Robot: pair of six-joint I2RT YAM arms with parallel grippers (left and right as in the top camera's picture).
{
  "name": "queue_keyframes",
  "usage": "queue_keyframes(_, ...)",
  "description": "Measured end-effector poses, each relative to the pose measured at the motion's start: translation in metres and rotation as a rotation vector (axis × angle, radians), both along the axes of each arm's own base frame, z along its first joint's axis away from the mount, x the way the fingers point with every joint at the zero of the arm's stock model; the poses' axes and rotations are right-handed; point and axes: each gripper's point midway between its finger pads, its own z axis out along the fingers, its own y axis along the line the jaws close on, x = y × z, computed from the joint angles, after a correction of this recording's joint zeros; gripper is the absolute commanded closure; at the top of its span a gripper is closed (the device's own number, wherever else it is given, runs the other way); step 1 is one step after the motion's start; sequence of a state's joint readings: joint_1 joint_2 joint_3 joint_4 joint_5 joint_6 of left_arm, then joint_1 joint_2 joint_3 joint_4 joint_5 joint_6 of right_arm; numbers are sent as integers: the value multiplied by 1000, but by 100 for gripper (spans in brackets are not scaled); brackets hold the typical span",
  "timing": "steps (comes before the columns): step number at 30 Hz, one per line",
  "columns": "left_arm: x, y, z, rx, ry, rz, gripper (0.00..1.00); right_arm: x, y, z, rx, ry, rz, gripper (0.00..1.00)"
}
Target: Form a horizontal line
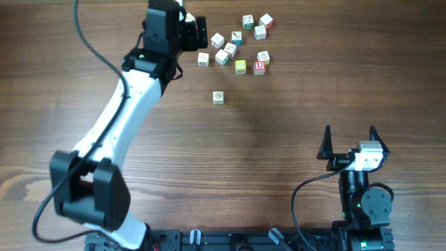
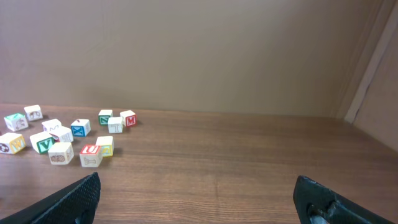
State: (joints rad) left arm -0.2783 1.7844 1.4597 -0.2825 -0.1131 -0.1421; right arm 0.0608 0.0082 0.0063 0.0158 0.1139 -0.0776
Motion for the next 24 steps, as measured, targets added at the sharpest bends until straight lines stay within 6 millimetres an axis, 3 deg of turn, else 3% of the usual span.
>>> queue_keyframes(9, 14, -8, -108, 44, 182, -25, 0, 0, 0, 0, 0, 0, 0, 0)
queue_keyframes(13, 13, -12, -128, 38, 219, -43, 0, 0, 0, 0, 0, 0, 0, 0)
queue_keyframes(20, 20, -18, -136, 21, 202, -58, 0, 0, 0, 0, 0, 0, 0, 0)
queue_keyframes(24, 23, -22, -151, 12, 210, -70, 2, 0, 0, 0, 0, 0, 0, 0)
